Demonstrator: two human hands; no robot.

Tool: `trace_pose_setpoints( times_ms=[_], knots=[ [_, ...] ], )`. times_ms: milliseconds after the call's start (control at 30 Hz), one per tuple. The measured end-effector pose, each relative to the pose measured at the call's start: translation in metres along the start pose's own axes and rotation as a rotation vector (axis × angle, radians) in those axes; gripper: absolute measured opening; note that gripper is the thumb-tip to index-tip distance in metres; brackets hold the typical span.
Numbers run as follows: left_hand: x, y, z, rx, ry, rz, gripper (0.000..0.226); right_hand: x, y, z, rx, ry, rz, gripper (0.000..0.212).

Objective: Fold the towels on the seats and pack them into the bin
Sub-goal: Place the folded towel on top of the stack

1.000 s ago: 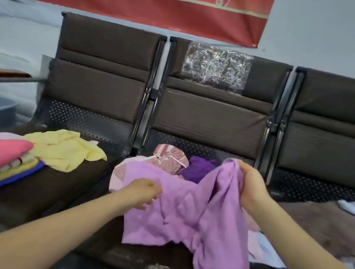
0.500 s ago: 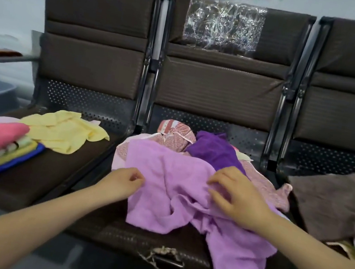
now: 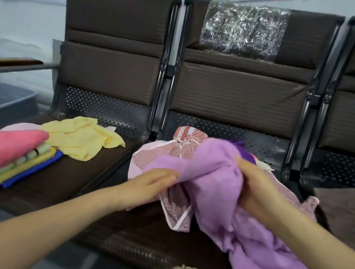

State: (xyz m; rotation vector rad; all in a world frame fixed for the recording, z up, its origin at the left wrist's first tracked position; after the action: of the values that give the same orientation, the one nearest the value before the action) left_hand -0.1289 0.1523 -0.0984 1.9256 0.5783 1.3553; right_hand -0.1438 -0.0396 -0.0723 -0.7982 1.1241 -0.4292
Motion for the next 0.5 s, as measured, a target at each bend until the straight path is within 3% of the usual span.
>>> trace_pose_setpoints(
  times_ms=[33,67,100,167,200,233,300,500],
  knots=[
    [-0.008,0.013,0.005,-0.052,0.008,0.010,0.041,0.011,-0.016,-0.003,-0.010,0.229,-0.014,0.051],
    [-0.015,0.023,0.009,-0.117,0.022,0.019,0.052,0.015,-0.030,0.007,0.058,0.304,-0.057,0.075],
    [-0.023,0.037,0.016,-0.181,0.032,0.020,0.062,0.017,-0.049,0.001,0.126,0.341,-0.066,0.081],
    [-0.032,0.057,0.027,-0.259,0.077,0.030,0.067,0.013,-0.070,-0.001,0.227,0.348,-0.013,0.028],
    [-0.033,0.064,0.031,-0.286,0.124,0.061,0.068,0.016,-0.078,-0.002,0.260,0.352,0.011,0.023],
    [-0.036,0.070,0.037,-0.310,0.168,0.118,0.069,0.019,-0.086,-0.003,0.277,0.357,-0.009,0.030],
    [-0.046,0.078,0.050,-0.338,0.220,0.241,0.072,0.025,-0.102,-0.012,0.304,0.344,0.036,0.019],
    [-0.063,0.074,0.072,-0.404,0.319,0.320,0.061,0.067,-0.137,-0.031,0.402,0.420,0.039,0.052]
  ],
)
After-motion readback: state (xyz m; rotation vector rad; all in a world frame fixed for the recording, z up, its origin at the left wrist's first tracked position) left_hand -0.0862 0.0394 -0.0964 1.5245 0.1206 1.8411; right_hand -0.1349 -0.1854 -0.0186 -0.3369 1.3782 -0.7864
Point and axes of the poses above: each hand's wrist, its own z-axis towards the middle knuckle, its own x-axis out of the back of the hand, y = z × x, the point moved 6 cm from there along z, towards the middle knuckle, and after that the axes turned 15 degrees about x, right-handed, at the moved point
